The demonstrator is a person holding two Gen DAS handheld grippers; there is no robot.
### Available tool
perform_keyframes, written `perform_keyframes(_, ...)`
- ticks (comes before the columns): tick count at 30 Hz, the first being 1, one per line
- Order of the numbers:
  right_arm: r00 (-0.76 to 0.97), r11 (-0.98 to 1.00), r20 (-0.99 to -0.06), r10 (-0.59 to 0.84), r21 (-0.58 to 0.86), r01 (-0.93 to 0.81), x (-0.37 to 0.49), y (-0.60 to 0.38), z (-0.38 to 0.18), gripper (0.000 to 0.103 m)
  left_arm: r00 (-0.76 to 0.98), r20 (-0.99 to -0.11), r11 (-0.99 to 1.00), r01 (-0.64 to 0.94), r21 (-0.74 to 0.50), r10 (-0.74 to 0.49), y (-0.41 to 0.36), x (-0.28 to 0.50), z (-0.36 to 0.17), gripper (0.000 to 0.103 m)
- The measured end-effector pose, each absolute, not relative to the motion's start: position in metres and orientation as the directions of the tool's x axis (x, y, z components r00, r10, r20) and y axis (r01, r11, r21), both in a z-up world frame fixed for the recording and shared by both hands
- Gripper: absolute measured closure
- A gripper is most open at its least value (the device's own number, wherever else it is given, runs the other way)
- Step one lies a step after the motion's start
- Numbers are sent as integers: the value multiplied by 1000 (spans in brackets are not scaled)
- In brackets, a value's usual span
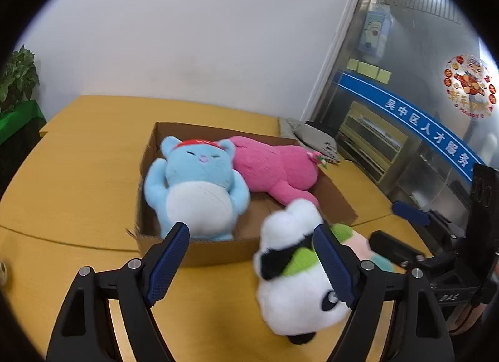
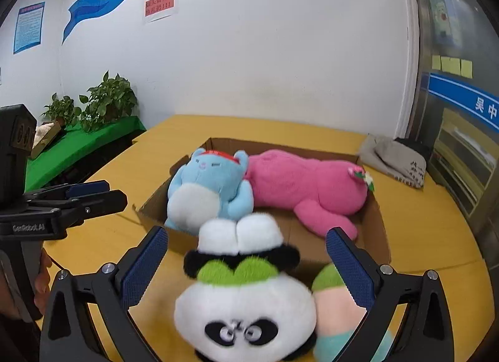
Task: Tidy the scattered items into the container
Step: 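Lower the light-blue plush beside the pink bear and open both grippers, then move both grippers to the panda plush on the table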
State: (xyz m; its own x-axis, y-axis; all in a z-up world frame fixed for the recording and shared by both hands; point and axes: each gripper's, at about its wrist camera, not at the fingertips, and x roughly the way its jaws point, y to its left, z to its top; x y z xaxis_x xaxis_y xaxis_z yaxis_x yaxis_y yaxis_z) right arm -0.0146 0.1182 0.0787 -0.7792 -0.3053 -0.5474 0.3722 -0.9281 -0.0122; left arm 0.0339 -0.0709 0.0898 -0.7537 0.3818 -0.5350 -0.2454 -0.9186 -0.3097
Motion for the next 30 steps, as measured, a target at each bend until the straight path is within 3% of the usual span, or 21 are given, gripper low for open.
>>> perform_keyframes(15, -777, -922, -551, -305, -35, 386, 32, 129, 72, 0, -745, -546, -917, -238, -320, 384, -47, 60, 83, 21)
perform_keyframes(30, -759, -921, -577, -301, -30, 388, 35, 145, 50, 0, -664, -569, -866, -274, -419, 485, -44, 30, 50, 21)
